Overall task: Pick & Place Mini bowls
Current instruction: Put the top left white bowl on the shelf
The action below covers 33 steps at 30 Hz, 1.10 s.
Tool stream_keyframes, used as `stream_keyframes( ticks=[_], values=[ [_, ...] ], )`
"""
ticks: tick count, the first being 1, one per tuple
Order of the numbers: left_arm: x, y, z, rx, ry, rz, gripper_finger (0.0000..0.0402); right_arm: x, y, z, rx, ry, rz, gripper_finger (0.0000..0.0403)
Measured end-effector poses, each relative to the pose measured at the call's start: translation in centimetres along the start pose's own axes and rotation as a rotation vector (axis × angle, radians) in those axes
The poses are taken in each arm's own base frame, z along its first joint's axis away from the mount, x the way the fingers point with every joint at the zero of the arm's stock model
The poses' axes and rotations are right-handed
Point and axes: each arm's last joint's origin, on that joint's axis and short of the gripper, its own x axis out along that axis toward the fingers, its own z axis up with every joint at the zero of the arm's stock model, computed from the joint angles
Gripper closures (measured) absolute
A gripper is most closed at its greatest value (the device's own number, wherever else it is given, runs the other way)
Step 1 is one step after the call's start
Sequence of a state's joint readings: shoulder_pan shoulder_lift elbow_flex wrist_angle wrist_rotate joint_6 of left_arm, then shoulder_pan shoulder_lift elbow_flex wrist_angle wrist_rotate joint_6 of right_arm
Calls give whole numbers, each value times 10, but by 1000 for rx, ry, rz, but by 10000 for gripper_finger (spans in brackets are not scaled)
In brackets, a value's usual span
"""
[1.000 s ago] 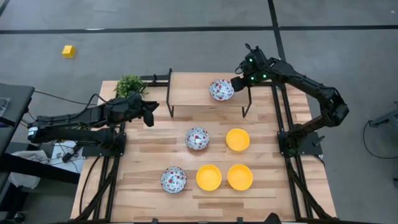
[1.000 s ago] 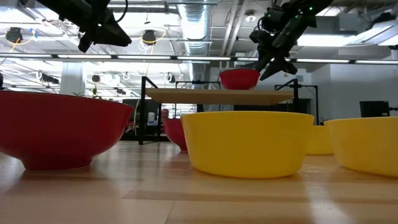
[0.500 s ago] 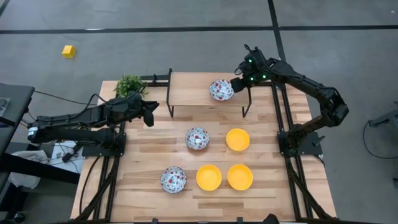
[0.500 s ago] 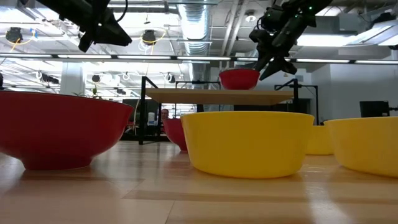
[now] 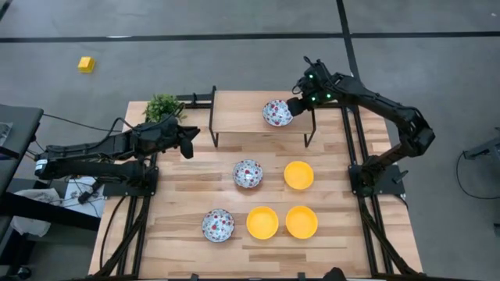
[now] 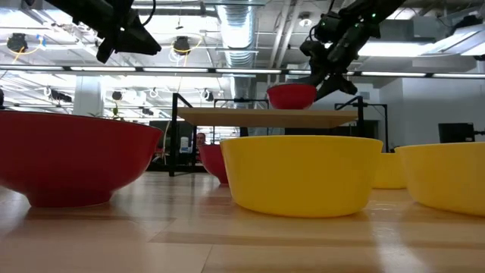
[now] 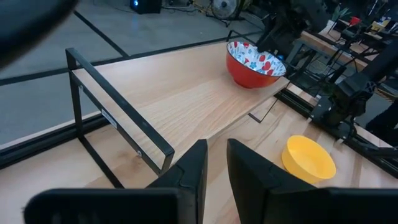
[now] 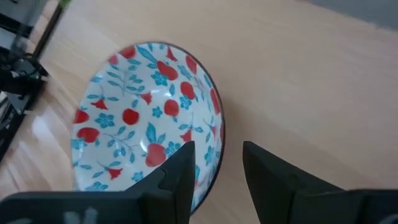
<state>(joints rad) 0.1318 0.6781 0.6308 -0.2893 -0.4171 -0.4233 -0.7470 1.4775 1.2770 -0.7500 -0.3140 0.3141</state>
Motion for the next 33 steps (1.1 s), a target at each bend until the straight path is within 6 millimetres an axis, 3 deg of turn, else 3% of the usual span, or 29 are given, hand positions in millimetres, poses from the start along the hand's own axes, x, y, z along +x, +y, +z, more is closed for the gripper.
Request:
stream_keyframes(
  ticks=[6, 22, 33],
  values=[
    [0, 0, 0, 21, -3, -2, 341, 12, 1, 0, -4, 31, -2, 282],
    [0, 0, 0, 25, -4, -2, 341, 9, -1, 1, 1, 15, -6, 326],
    [0, 0, 0, 25, -4, -2, 341, 9, -1, 1, 1, 14, -11, 391]
  ],
)
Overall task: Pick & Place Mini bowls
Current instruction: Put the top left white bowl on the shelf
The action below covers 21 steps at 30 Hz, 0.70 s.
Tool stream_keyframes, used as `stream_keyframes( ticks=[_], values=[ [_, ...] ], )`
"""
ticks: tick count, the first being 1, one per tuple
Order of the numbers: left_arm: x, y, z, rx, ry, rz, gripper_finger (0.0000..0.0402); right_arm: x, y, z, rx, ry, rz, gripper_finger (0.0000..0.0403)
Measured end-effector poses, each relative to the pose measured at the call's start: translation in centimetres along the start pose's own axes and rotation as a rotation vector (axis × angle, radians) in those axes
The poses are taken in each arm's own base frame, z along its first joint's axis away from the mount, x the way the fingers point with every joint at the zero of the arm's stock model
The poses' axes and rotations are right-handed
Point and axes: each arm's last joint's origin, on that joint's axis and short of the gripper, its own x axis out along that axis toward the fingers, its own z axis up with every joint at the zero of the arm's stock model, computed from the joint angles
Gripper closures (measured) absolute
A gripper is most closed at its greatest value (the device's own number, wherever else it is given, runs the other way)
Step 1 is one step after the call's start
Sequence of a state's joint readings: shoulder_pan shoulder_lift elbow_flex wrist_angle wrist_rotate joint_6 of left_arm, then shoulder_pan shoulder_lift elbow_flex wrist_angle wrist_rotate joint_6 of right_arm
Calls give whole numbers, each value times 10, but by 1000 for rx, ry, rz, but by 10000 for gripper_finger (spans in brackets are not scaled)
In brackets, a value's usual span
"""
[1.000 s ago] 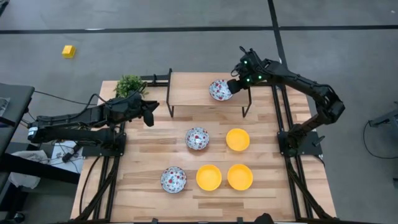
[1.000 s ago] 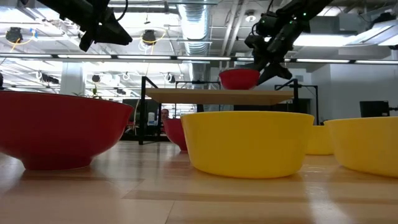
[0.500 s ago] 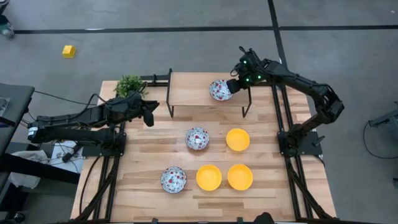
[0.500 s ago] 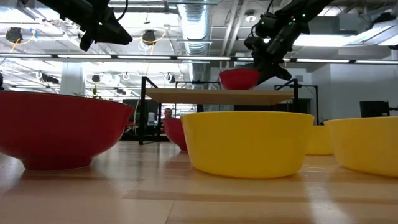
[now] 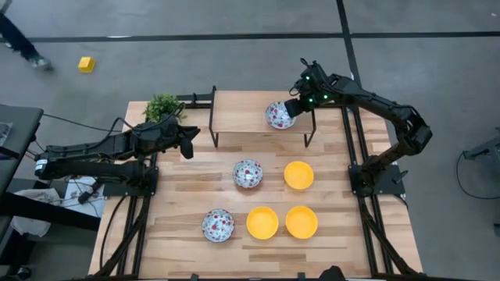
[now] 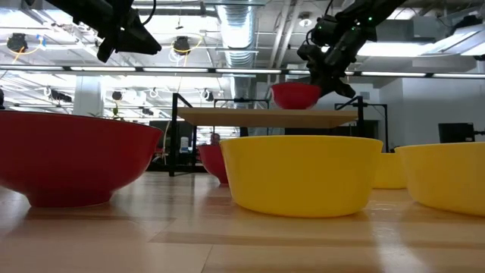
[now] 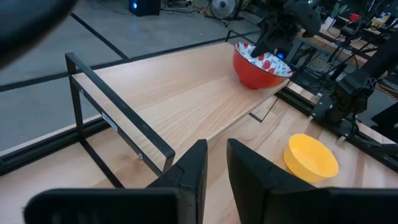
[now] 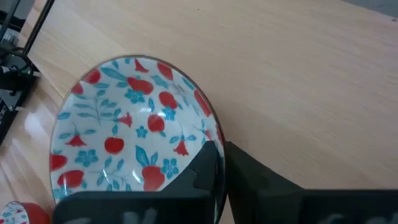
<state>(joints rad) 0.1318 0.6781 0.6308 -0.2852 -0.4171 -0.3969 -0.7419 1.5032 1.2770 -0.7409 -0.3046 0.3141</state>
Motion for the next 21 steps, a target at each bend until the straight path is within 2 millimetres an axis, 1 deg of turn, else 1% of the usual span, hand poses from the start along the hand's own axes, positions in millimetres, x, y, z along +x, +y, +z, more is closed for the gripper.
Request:
stream_keyframes(
  ticks=[2, 7, 13, 17, 21],
  values=[
    [0, 0, 0, 0, 0, 0, 341, 0, 0, 0, 0, -1, 0, 397],
    [0, 0, 0, 0, 0, 0, 341, 0, -1, 0, 10, -7, -18, 388],
    [0, 0, 0, -1, -1, 0, 341, -2, -4, 2, 18, -15, -28, 397],
    [0, 0, 0, -1, -1, 0, 341, -9, -3, 8, 11, -39, -64, 391],
    [0, 0, 0, -1, -2, 0, 341, -21, -3, 14, -5, -43, -85, 398]
  ],
)
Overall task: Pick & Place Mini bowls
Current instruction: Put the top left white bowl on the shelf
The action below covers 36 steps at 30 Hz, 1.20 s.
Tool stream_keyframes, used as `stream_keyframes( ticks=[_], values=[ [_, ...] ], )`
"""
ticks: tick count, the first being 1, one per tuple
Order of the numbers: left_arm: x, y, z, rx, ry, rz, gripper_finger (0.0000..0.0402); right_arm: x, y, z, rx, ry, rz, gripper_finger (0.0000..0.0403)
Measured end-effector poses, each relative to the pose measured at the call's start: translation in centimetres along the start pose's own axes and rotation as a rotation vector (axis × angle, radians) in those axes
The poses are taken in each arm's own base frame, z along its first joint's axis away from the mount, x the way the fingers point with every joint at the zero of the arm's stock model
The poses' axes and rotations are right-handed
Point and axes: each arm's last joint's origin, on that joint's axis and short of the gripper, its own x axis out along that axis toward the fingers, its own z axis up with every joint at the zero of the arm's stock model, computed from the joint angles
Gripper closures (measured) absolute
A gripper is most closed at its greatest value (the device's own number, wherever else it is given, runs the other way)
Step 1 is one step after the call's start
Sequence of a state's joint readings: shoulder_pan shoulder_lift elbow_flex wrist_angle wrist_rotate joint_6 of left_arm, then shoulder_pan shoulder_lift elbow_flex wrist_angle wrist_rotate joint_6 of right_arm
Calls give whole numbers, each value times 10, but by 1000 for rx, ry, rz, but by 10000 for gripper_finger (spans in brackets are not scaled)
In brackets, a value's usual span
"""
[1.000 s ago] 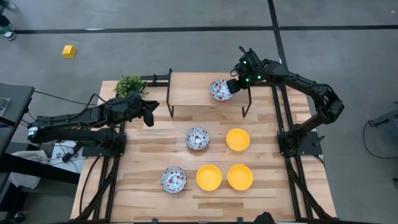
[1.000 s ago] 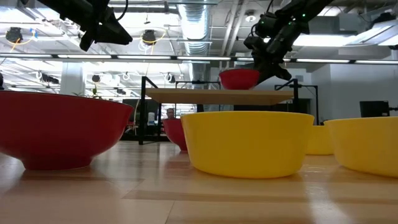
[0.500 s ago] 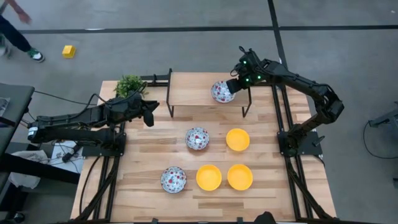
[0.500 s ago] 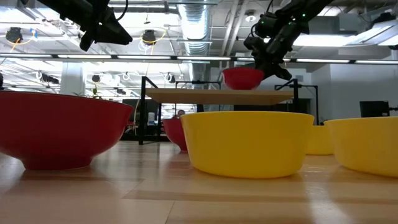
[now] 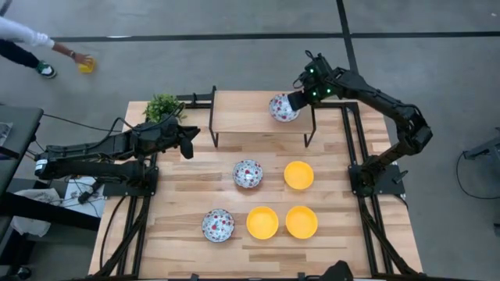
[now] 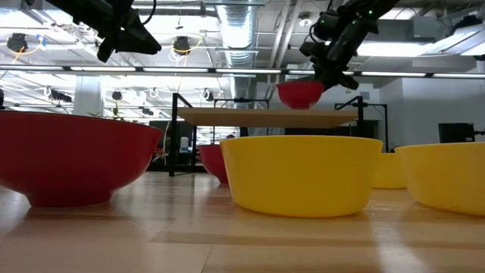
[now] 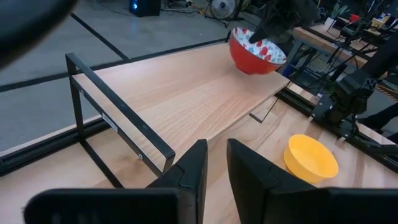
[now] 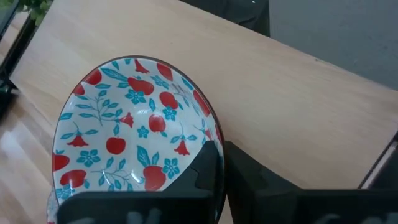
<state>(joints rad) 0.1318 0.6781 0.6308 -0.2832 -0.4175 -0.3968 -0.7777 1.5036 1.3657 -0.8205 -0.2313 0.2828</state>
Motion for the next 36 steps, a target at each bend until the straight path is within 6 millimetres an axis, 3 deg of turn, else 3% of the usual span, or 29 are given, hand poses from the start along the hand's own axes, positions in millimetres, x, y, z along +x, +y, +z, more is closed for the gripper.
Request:
stream_keyframes(
  ticks=[24, 36],
  values=[
    [0, -1, 1, 19, -13, -5, 341, 1, -7, -2, -6, 31, -40, 389],
    [0, -1, 2, 16, -19, -8, 341, 17, -9, 2, -2, 55, -21, 380]
  ],
)
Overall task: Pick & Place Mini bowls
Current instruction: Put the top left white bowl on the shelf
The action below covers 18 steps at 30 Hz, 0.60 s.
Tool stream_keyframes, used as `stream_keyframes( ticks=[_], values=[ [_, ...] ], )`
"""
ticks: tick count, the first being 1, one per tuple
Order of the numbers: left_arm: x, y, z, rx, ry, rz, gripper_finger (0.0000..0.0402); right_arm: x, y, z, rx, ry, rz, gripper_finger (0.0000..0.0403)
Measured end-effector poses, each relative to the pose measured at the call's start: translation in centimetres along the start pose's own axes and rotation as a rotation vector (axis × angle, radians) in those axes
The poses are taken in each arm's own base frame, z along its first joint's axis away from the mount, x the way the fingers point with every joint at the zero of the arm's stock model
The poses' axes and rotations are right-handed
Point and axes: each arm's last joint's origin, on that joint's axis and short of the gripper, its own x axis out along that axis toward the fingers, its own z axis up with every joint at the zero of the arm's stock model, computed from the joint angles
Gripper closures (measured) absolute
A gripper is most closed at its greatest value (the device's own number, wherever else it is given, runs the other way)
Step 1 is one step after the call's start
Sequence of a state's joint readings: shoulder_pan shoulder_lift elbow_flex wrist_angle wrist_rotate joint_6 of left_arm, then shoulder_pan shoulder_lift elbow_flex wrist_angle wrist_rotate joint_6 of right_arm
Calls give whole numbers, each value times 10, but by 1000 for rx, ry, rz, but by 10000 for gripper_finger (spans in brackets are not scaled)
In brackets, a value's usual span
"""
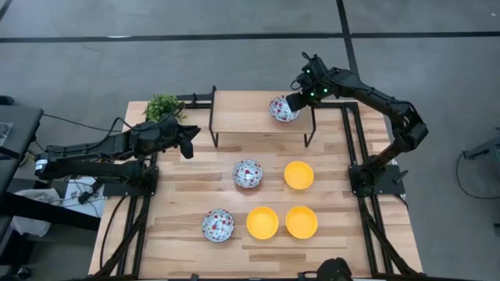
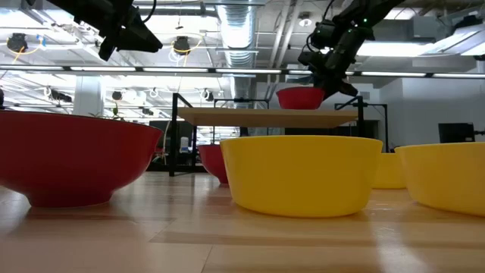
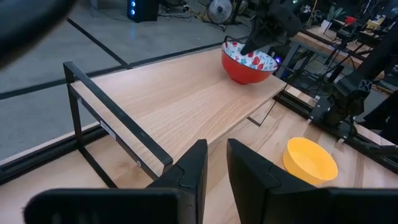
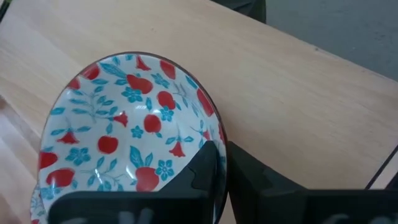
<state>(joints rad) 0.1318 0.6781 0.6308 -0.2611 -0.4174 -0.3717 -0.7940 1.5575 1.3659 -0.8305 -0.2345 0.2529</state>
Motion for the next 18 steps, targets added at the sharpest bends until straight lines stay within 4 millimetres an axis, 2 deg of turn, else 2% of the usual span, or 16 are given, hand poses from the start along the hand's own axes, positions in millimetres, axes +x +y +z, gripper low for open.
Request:
stream_keyframes(
  ticks=[14, 18],
  values=[
    [0, 0, 0, 0, -1, 0, 341, -1, 0, 0, -15, -1, -6, 383],
    [0, 0, 0, 0, -1, 0, 341, -1, 0, 0, -17, 2, -7, 374]
  ],
)
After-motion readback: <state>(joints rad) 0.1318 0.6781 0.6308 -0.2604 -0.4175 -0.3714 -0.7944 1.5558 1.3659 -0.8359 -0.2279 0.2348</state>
